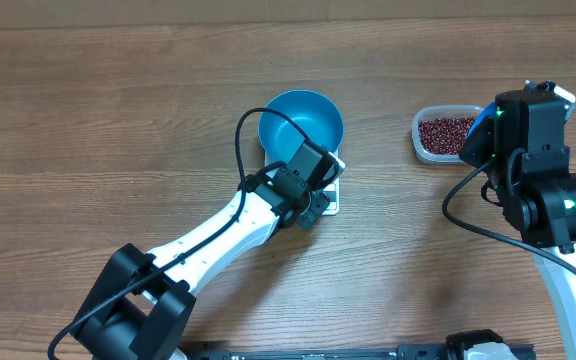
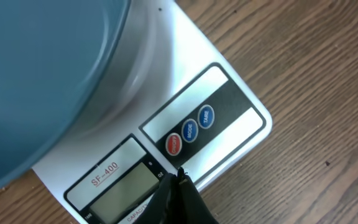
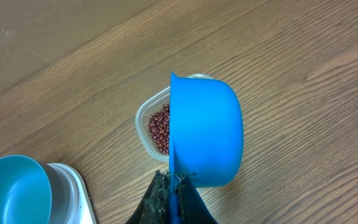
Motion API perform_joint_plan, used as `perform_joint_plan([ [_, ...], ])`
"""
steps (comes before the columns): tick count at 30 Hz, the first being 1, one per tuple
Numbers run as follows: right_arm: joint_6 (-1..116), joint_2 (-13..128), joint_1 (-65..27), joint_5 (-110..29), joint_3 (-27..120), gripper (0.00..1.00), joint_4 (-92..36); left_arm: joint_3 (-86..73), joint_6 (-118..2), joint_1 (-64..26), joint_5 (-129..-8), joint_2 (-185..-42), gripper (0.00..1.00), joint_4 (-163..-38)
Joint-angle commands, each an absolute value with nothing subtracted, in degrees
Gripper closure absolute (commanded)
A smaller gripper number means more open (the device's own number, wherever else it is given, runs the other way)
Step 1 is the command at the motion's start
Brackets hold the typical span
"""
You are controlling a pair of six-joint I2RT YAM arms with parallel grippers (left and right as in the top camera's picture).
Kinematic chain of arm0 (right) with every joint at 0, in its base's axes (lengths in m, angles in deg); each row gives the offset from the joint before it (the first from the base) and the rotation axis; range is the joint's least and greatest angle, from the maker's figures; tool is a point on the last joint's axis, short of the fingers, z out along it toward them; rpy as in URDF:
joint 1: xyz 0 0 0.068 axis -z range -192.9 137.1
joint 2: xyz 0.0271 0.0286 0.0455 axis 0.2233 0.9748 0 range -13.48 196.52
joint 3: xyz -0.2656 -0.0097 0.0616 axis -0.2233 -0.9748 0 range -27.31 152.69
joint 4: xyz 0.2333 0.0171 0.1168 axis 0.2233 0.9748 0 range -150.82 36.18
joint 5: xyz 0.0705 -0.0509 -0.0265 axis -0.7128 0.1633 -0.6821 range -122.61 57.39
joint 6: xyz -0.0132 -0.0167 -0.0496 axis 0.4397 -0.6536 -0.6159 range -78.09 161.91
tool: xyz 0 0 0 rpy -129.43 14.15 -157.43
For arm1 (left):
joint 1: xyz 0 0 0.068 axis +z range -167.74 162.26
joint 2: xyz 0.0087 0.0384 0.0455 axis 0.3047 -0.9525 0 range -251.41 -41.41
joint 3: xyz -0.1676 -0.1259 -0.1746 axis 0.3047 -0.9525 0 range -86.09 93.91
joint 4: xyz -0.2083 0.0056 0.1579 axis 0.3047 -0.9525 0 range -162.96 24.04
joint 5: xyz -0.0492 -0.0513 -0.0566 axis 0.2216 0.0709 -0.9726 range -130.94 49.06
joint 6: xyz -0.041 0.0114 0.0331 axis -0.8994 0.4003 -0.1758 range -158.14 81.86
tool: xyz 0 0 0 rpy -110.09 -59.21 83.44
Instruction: Scoop item into bowl and weigh 150g on scale
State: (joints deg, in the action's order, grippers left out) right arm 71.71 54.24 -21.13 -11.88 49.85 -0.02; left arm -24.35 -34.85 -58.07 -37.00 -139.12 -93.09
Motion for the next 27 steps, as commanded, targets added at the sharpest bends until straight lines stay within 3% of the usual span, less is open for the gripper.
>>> perform_joint_plan([
  [1,71.9,53.5,-20.8,-12.0,51.5,0.96,-1.0,-24.9,-30.8,-58.2,-36.5,-139.3,0.96,-91.7],
  [27,71.9,53.6,-20.8,-11.9,51.5,0.96,-0.5,-24.9,-26.8,-58.6,-33.9,-146.0,0.96,-90.0],
])
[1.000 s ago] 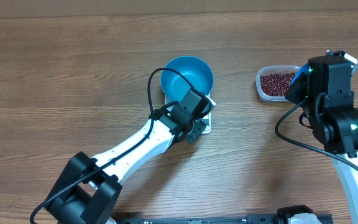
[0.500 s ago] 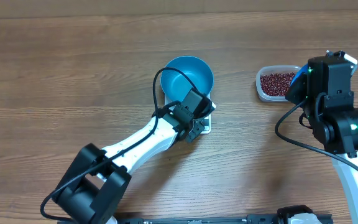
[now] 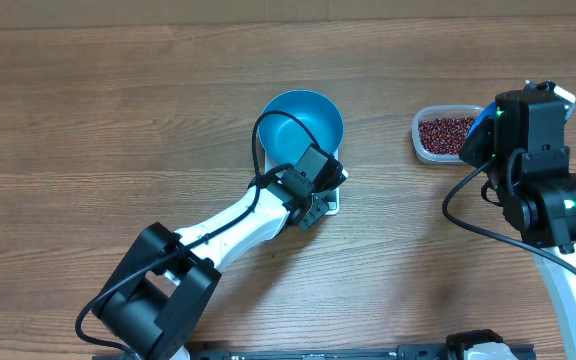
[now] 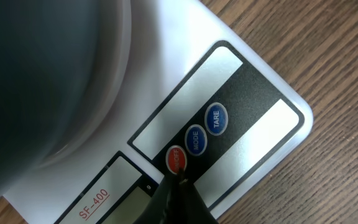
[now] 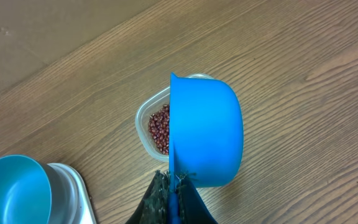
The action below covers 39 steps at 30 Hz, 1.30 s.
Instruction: Scoop item into bowl and weigh 150g on scale
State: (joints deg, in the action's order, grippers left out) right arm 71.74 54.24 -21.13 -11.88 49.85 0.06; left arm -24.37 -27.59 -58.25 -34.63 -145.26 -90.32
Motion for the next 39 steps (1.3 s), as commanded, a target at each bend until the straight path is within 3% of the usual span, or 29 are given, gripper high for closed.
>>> perform_joint_plan([
  [1,71.9,53.6,-20.8,-11.9,51.5,0.96,-0.5,-24.9,-26.8,-58.6,-33.9,-146.0,0.96,-89.9],
  [39,71.9,53.8,-20.8,-12.0,51.5,0.96,-0.7,-24.9,-26.5,-58.6,-35.0,-146.3,0.96,-86.5],
])
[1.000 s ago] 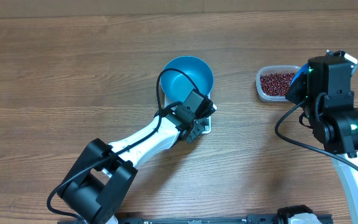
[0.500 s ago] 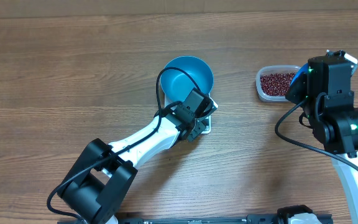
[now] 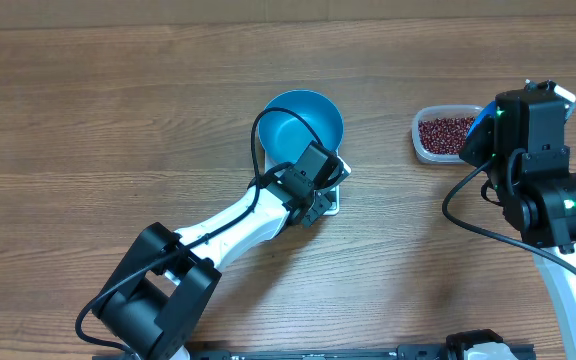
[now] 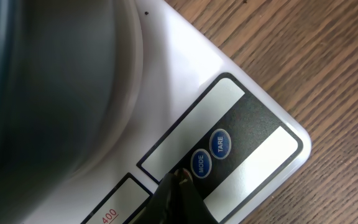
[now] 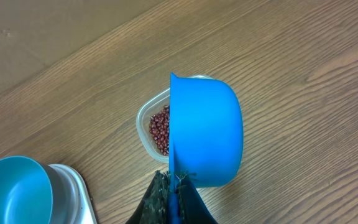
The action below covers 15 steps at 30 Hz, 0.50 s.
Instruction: Scoop item into bowl and weigh 150g on scale
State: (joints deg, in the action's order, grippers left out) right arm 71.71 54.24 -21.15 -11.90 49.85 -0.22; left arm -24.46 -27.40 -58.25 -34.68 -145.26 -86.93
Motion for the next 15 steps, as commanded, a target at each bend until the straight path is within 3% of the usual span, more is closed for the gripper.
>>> perform_joint_plan([
  [1,71.9,53.8,-20.8,-12.0,51.5,0.96,-0.7,-24.9,-26.5,-58.6,-35.0,-146.4,0.96,-86.5],
  [15,71.9,53.8,-20.8,-12.0,51.4,0.96,-0.2,-24.9,-25.9,-58.6,-34.7,-148.4,0.96,-85.4],
])
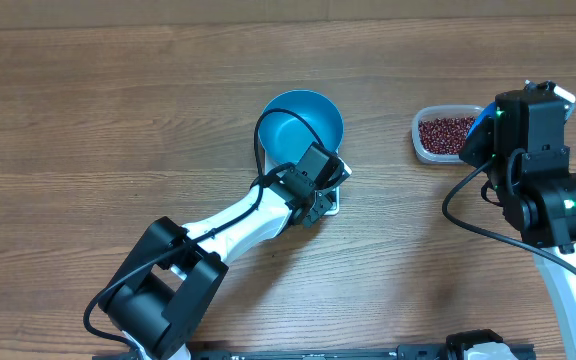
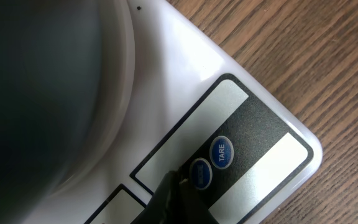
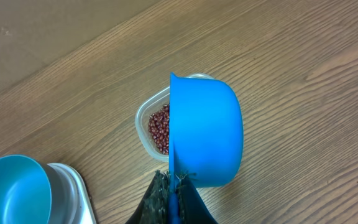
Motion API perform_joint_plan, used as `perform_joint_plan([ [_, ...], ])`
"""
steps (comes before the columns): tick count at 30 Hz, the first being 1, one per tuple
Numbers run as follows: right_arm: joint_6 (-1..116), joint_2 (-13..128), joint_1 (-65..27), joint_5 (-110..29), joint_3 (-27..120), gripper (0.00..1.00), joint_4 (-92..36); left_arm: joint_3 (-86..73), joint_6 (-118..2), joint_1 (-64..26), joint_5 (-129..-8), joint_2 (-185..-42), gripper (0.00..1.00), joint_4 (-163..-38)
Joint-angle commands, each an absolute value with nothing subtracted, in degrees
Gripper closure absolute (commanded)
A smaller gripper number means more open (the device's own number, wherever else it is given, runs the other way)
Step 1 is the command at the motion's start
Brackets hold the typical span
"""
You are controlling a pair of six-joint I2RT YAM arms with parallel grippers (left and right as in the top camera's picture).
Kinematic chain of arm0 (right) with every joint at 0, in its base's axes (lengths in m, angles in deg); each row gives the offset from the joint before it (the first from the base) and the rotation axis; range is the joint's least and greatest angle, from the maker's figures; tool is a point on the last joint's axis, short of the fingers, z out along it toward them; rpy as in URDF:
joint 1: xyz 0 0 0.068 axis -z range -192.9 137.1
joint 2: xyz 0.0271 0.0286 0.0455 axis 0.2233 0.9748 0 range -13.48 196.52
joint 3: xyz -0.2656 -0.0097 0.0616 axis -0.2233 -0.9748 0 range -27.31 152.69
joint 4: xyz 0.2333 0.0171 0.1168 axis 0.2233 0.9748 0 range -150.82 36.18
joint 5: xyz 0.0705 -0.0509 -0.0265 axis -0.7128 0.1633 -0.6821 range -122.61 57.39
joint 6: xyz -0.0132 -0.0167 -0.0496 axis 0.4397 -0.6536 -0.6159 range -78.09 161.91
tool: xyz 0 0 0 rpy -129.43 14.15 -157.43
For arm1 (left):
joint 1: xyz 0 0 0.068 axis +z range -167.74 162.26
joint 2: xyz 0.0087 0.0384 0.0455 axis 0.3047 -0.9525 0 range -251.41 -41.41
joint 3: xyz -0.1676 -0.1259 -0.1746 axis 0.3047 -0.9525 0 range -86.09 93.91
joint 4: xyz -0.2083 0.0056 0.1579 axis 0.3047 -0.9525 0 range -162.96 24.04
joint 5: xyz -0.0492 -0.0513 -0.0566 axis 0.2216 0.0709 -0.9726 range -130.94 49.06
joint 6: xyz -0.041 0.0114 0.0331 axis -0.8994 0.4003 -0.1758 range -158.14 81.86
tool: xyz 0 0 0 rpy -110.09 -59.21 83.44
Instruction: Scoop item into bowl and weigh 150g on scale
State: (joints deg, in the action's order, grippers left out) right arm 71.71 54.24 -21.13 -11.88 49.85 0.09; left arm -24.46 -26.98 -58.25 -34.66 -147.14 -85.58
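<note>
A blue bowl (image 1: 301, 125) stands on the white scale (image 2: 185, 68). My left gripper (image 2: 178, 180) is shut with nothing in it. Its tip rests on the scale's dark button strip, just left of the blue MODE button (image 2: 200, 173) and the TARE button (image 2: 222, 153). The red button and the display are hidden. My right gripper (image 3: 176, 179) is shut on the handle of a blue scoop (image 3: 204, 130). The scoop hangs over a clear tub of red beans (image 3: 159, 127) at the right of the table.
The bean tub (image 1: 445, 133) sits to the right of the scale on the bare wooden table (image 1: 118, 120). The left arm (image 1: 238, 225) reaches in diagonally from the lower left. The bulky right arm (image 1: 543, 180) stands at the right edge.
My left gripper's tip has shifted a little on the button strip and still covers the spot left of MODE. The right gripper and scoop have not moved.
My shut left gripper first stood at the panel's front edge, below the red button, with the display in view. Then its tip was on the red button, and it has stayed over it since. The right gripper held the scoop over the bean tub throughout.
</note>
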Motion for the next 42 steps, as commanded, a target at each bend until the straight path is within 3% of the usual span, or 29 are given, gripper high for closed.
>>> perform_joint_plan([
  [1,71.9,53.8,-20.8,-12.0,51.4,0.96,-0.2,-24.9,-25.9,-58.6,-34.7,-148.4,0.96,-85.4],
  [42,71.9,53.8,-20.8,-13.3,51.4,0.96,-0.3,-25.0,-26.2,-58.6,-34.8,-149.0,0.96,-86.5],
])
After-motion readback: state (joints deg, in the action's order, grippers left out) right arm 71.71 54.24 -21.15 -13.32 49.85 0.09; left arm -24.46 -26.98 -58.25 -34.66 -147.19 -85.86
